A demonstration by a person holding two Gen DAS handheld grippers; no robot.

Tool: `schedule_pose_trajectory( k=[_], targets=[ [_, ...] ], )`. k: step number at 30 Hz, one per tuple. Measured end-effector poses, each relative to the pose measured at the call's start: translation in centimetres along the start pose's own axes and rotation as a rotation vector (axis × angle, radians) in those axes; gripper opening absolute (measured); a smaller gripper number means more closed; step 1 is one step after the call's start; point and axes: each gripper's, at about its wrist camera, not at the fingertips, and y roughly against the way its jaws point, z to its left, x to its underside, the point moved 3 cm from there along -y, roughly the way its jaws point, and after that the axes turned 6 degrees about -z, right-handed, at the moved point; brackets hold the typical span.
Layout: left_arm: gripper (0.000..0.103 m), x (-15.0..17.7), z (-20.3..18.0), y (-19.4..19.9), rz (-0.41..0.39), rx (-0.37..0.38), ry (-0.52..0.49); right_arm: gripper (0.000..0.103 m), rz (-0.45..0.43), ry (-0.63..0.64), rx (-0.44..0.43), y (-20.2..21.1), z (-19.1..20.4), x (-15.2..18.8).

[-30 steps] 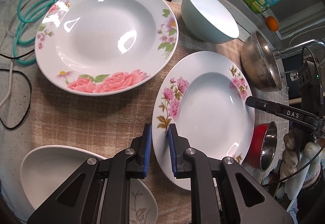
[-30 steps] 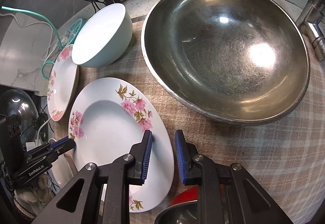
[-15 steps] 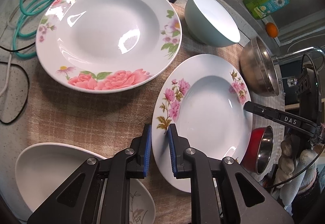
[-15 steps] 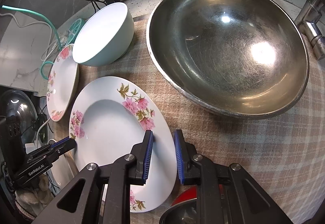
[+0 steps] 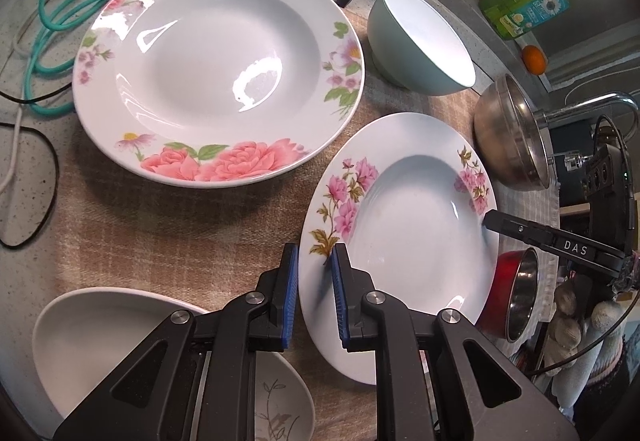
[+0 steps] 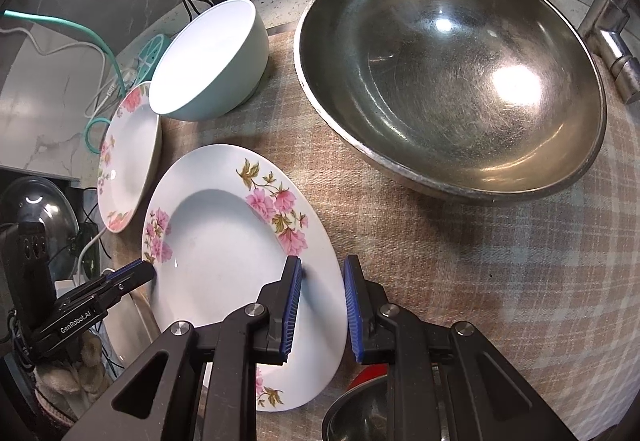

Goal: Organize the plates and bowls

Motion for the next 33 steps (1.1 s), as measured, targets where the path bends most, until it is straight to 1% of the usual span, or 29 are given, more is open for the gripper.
schedule_pose_trajectory(
  k=[2,4,8,12,23,33],
  targets=[
    [0.015,0.1,-0.3,-0.1,0.017,0.000,-0.011,0.019,0.008,0.002,-0.001,-0.2,-0.1,0.0],
    [0.018,0.3,-0.7,-0.2,0.032,-0.007,-0.034,0.019,0.016,0.002,-0.002,-0.4,-0.2,0.1],
    [0.021,0.5,-1.2,-0.3,0.025,-0.033,-0.068,0.019,0.020,0.002,-0.003,-0.5,-0.1,0.0],
    [0.020,0.5,-1.2,-0.4,0.023,-0.035,-0.048,0.019,0.022,0.004,0.009,-0.4,0.1,-0.1],
    [0.020,0.3,-1.0,0.1,0.020,-0.025,-0.037,0.020,0.022,-0.030,-0.017,0.0,0.1,0.4],
    [0.021,0.0,-1.2,0.7,0.019,-0.023,-0.064,0.020,-0.003,-0.050,-0.018,0.9,0.1,1.1]
  ],
)
